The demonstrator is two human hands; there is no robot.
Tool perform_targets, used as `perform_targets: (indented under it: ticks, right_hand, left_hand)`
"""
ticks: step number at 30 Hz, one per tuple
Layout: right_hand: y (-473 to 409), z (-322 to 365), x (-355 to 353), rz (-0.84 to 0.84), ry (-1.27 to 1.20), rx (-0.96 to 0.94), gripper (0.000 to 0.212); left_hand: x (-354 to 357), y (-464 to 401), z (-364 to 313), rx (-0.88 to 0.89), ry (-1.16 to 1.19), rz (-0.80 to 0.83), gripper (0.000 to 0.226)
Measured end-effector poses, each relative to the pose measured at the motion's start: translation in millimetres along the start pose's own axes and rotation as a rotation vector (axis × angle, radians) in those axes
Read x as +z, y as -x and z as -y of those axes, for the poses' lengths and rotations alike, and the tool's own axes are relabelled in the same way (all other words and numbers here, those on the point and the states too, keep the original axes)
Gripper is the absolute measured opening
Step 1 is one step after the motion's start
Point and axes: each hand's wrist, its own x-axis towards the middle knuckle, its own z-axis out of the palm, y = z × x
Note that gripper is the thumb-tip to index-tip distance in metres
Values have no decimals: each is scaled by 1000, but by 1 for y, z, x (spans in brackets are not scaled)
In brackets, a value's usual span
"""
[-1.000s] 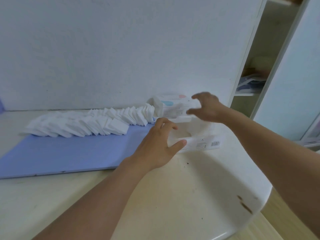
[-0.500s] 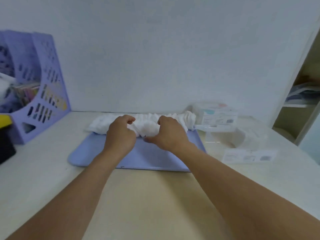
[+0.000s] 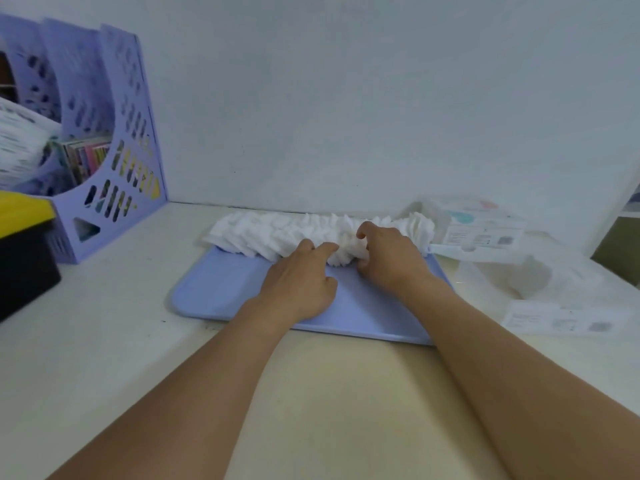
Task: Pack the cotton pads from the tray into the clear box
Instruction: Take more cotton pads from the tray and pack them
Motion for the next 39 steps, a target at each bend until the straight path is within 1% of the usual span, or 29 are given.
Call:
perform_targets:
  ticks: [2, 3, 4, 5, 6, 7, 8, 9, 10, 11, 12, 14, 16, 18, 20, 22, 24, 27, 29, 31, 32, 33, 34, 36, 37, 39]
  right_hand:
    - [3, -4, -2, -80, -54, 3, 22]
    - [5, -6, -6, -141, -113, 8, 17]
    - [7, -6, -13, -207, -181, 22, 12]
    - [9, -4, -23, -256, -284, 46, 12]
    - [12, -1, -35, -261, -464, 79, 16]
    - [16, 1, -47, -203, -722, 106, 22]
    - [22, 2, -58, -94, -997, 124, 28]
    - [29, 1, -66, 13, -1205, 128, 32]
    - [36, 0, -70, 86, -1290, 114, 34]
    - [43, -3, -70, 103, -1276, 98, 35]
    - [48, -5, -69, 86, -1226, 87, 34]
    - [55, -8, -67, 5, -1137, 86, 31]
    - [55, -8, -66, -54, -1063, 62, 24]
    - [52, -9, -66, -114, -973, 16, 17]
    - [50, -11, -64, -153, -951, -12, 17]
    - [48, -13, -62, -152, -938, -17, 22]
    - [49, -15, -61, -144, -926, -37, 20]
    - [50, -14, -59, -150, -952, -39, 11]
    - [49, -13, -60, -192, -1074, 49, 13]
    - [46, -16, -67, -225, -1269, 188, 11]
    - [45, -19, -72, -195, -1379, 242, 8]
    - [45, -22, -75, -128, -1466, 265, 8]
    - [46, -23, -77, -32, -1502, 262, 9]
    - [50, -20, -73, 141, -1437, 237, 8]
    - [50, -18, -69, 176, -1372, 229, 7]
    - [51, -15, -62, 151, -1282, 244, 5]
  left_hand:
    - [-1, -1, -1, -1, 93, -46, 54]
    - [-3, -2, -2, -22, 174, -98, 48]
    - [-5, -3, -5, -69, 283, -160, 42]
    - [-9, -3, -10, -142, 421, -208, 34]
    - [-13, -3, -17, -222, 605, -224, 29]
    - [-18, -1, -25, -291, 848, -189, 28]
    - [-22, 1, -33, -329, 1114, -108, 33]
    - [-27, 3, -40, -338, 1338, -8, 40]
    - [-29, 7, -44, -313, 1472, 82, 43]
    - [-29, 10, -49, -259, 1516, 149, 43]
    - [-28, 14, -54, -206, 1502, 171, 39]
    - [-23, 17, -61, -154, 1424, 123, 32]
    - [-19, 18, -64, -158, 1398, 60, 26]
    - [-17, 17, -67, -168, 1389, 39, 22]
    - [-16, 17, -67, -177, 1364, 50, 18]
    - [-17, 18, -67, -197, 1350, 66, 15]
    - [-16, 19, -68, -217, 1333, 74, 15]
    - [-15, 18, -67, -236, 1337, 75, 13]
    - [-14, 17, -66, -263, 1378, 75, 12]
    - [-14, 14, -65, -318, 1463, 66, 15]
    - [-14, 14, -64, -337, 1512, 63, 18]
    - [-14, 13, -63, -340, 1551, 62, 21]
    - [-15, 13, -63, -330, 1575, 66, 24]
    - [-15, 13, -65, -294, 1594, 87, 28]
    - [-16, 14, -66, -281, 1599, 100, 30]
    - [-16, 15, -70, -276, 1607, 122, 31]
